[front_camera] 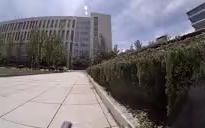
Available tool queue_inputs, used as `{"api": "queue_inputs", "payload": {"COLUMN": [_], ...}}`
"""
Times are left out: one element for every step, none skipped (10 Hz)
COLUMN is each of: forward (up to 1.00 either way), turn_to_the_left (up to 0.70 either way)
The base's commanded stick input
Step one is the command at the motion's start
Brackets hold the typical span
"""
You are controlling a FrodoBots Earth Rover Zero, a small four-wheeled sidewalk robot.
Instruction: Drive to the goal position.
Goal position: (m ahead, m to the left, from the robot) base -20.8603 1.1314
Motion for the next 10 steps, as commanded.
{"api": "queue_inputs", "payload": {"forward": [0.1, 0.1, 0.1, 0.1, 0.1, 0.1, 0.1, 0.1, 0.1, 0.1], "turn_to_the_left": [0.0, 0.0, 0.0, 0.0, 0.0, 0.0, 0.0, 0.0, 0.0, 0.0]}}
